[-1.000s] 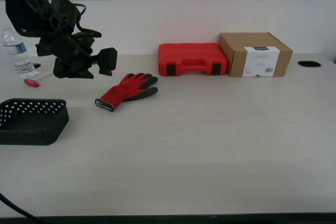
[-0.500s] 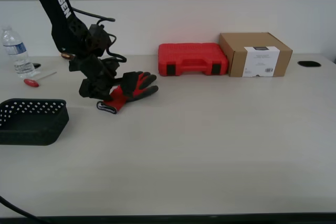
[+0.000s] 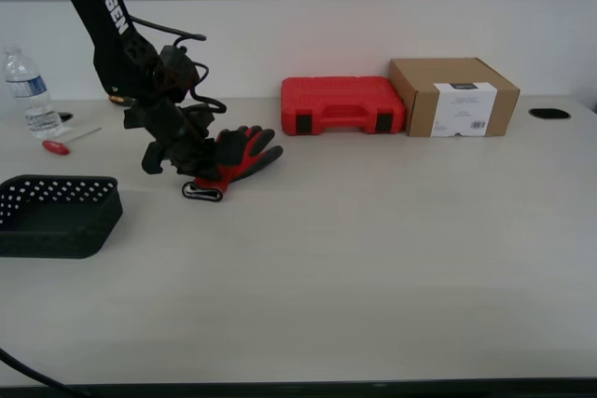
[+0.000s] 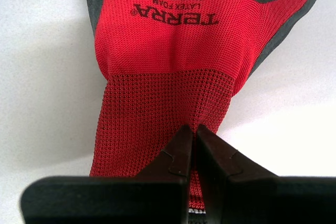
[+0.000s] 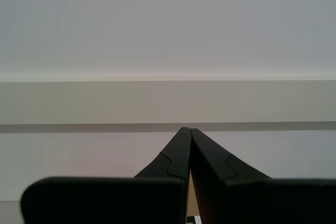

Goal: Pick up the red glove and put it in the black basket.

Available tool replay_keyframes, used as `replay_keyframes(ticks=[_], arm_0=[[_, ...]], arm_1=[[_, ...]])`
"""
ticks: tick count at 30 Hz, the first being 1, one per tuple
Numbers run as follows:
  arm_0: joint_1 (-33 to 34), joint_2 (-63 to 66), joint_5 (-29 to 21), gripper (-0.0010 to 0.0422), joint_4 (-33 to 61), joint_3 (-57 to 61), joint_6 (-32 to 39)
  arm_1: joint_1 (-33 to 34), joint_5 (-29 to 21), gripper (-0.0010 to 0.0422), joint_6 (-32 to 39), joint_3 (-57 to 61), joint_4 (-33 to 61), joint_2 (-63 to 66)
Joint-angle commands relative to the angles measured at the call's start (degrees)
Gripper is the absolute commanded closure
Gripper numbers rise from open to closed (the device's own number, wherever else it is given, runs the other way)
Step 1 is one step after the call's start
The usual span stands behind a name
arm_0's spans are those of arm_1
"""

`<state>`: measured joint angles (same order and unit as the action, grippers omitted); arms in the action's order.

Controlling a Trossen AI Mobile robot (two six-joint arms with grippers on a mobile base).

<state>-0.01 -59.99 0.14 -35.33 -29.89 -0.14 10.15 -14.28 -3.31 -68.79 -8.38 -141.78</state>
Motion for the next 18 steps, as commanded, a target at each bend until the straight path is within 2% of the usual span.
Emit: replay_keyframes(ticks=[1,4,8,10,13,18], arm_0=[[0.02,0.00,0.00,0.0412,-0.17,-0.11,0.15],[0.00,0.00,-0.02,0.0412,-0.17,-0.11,0.15],[0.02,0.00,0.00,0.0412,-0.17,-0.11,0.15],[0.00,0.00,0.00,0.0412,-0.15,-0.11,0.15],[0.00,0.00,-0.02,0.0412,-0.15,-0.11,0.15],[0.02,0.00,0.00,0.0412,-0.17,-0.11,0.15]], arm_1=[[0.04,0.11,0.0400,0.76,0.00,0.17,-0.07],[0.04,0.28,0.0414,1.11,0.00,0.17,-0.07],[0.04,0.26,0.0401,3.85,0.00,0.20,-0.07],[0.04,0.42,0.0417,4.39,-0.04,1.05,-0.07],[0.20,3.45,0.0413,4.42,-0.04,3.82,0.28],[0.26,4.83,0.0414,4.87,0.57,8.61,5.09]])
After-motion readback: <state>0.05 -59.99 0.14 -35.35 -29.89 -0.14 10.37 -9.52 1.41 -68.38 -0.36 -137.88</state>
